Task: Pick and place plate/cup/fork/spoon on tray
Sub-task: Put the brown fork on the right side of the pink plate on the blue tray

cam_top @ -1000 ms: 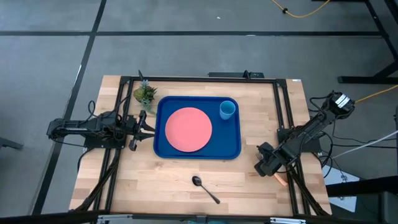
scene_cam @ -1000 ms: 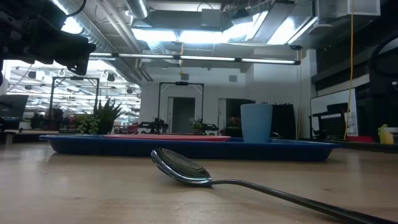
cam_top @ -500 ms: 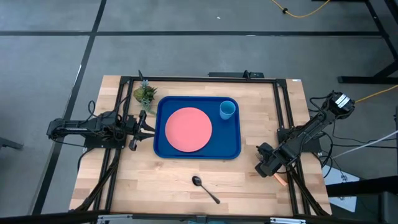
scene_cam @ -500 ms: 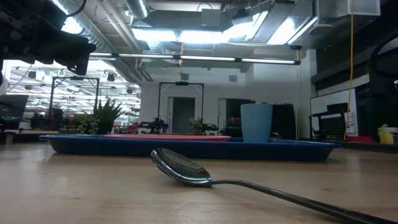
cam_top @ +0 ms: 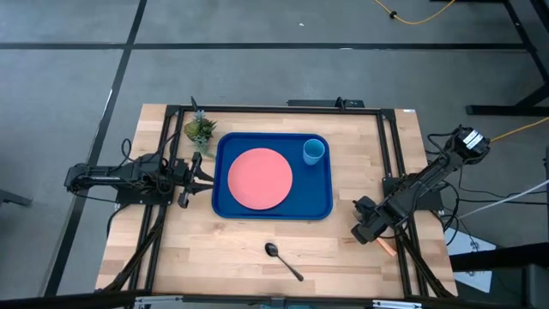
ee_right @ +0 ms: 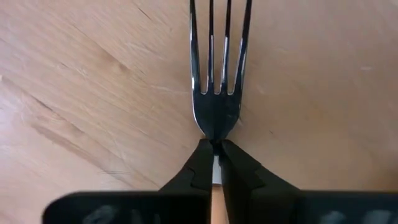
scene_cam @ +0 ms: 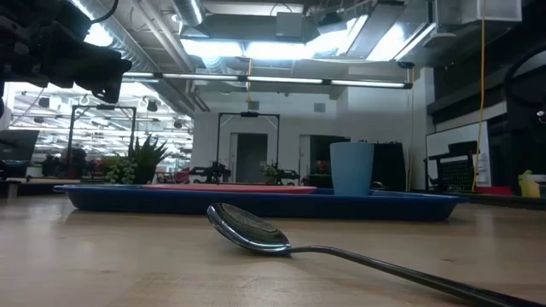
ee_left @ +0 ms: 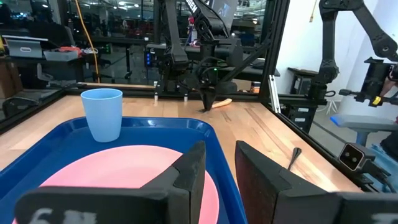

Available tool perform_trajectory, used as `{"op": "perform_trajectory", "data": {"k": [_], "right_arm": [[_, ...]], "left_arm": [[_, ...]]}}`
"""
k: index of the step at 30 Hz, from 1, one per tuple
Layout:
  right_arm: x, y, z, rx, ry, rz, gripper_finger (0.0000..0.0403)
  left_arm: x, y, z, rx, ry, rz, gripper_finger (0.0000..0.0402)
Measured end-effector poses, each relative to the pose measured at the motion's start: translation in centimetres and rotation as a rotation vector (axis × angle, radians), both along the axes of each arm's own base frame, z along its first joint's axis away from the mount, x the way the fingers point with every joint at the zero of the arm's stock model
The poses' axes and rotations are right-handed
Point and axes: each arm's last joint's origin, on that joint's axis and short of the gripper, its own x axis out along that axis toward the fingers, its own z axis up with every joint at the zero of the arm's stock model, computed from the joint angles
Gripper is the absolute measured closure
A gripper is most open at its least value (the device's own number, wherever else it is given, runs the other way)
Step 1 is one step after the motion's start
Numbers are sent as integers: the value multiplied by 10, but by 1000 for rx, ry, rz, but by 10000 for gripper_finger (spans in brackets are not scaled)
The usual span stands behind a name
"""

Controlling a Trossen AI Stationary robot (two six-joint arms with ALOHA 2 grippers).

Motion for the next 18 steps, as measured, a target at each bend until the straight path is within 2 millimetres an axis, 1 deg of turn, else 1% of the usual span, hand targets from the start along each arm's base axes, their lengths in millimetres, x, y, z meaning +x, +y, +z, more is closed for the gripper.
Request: {"op": "perform_trajectory", "data": {"k": [4, 8, 12, 15, 18], "right_arm": [[6, 4, 7, 6, -17, 19, 387], [23, 8, 22, -36, -158, 37, 390], [40, 6, 39, -35, -219, 60, 390], [55, 2, 53, -49, -278, 78, 391], [72, -7, 65, -40, -349, 61, 391]], "left_arm": [[0, 0, 0, 0, 0, 0, 321], [0, 0, 0, 0, 0, 0, 321], [0, 0, 0, -1, 2, 17, 321], [0, 1, 0, -1, 1, 17, 321], [0, 1, 0, -1, 1, 18, 321]]}}
